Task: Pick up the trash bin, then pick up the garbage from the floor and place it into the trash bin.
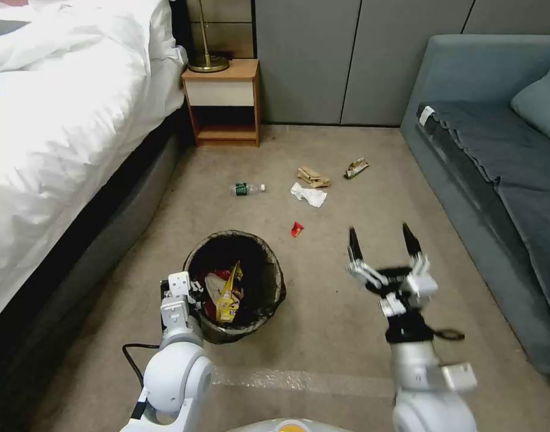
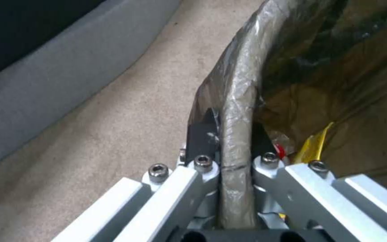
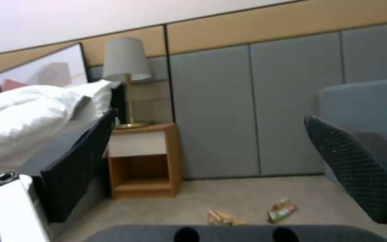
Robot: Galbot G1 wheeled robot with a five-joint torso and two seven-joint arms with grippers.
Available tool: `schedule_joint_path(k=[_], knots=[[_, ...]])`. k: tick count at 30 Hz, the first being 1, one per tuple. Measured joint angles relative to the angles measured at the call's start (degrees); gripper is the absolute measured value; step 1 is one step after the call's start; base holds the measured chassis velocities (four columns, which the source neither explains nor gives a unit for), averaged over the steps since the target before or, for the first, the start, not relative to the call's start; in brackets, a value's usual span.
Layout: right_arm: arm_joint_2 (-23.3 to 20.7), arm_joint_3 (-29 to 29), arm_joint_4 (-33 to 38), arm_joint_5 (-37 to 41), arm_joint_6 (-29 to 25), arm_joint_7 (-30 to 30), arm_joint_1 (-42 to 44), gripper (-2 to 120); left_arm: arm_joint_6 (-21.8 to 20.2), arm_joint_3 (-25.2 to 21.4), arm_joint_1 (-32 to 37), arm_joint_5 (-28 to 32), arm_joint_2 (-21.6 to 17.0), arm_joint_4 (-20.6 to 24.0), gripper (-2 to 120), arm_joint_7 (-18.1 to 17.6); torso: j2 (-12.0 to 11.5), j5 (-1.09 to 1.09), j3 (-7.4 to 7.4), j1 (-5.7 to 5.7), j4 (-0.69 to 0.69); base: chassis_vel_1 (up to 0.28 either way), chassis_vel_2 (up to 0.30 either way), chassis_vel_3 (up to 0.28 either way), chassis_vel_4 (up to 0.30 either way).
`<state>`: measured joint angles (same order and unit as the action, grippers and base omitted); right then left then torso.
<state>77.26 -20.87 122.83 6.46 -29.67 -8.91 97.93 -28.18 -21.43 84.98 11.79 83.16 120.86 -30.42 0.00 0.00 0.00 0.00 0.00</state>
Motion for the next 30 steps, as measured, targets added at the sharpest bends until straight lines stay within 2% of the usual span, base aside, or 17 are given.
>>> schedule_joint_path(k=[10, 30], knots=[[2.5, -1.1, -5.8, -2.2, -5.1, -1.3, 1.3, 100, 0.1, -0.1, 0.2, 0.0, -0.1, 0.4, 0, 0.0, 0.0, 0.00, 0.00, 0.00, 0.01, 0.000, 0.000, 0.000, 0.000], [1.9, -3.0, -7.4, -1.2, -5.1, -0.8, -1.0, 100, 0.1, 0.2, 0.2, -0.1, 0.0, 0.4, 0, 0.0, 0.0, 0.00, 0.00, 0.00, 0.00, 0.000, 0.000, 0.000, 0.000]])
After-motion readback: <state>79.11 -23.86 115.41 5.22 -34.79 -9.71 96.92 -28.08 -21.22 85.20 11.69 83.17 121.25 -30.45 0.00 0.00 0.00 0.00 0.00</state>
